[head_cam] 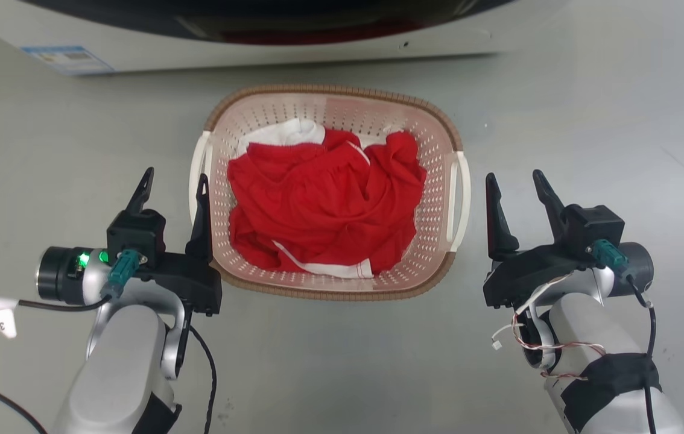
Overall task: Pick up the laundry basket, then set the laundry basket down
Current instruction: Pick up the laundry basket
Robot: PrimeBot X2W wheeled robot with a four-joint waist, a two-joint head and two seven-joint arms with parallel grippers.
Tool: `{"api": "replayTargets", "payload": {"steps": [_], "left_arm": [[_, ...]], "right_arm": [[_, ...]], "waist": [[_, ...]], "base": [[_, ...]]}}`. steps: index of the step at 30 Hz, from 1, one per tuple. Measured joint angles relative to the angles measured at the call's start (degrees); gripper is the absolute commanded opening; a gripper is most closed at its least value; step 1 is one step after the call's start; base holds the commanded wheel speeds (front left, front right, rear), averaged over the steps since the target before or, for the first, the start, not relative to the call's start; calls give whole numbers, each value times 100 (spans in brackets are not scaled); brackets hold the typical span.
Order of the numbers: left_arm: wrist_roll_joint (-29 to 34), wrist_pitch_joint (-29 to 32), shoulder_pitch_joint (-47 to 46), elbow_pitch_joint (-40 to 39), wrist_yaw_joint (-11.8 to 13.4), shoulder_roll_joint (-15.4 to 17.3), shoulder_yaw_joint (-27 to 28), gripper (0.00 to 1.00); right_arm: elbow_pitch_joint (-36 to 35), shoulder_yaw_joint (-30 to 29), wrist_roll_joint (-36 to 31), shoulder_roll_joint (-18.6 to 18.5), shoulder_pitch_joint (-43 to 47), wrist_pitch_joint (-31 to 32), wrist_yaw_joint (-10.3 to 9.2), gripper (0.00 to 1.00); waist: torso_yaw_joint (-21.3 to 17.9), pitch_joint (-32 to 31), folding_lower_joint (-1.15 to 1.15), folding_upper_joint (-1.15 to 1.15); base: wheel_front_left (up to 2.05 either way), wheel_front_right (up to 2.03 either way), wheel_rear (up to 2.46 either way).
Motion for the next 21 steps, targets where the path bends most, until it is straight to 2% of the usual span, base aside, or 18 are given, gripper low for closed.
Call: {"api": "replayTargets", "payload": {"steps": [10,21], "left_arm": [[-11,15,-505,719,-56,-33,-35,100],[-137,14,-887,1408,-159,-89,-3,100]], "right_arm": [[476,318,321,-11,-390,0,-43,100],[617,840,745,-23,-661,0,-93,100]], "waist": [[50,680,0,0],[86,1054,0,0]], "base": [[0,0,0],[0,0,0]]}}
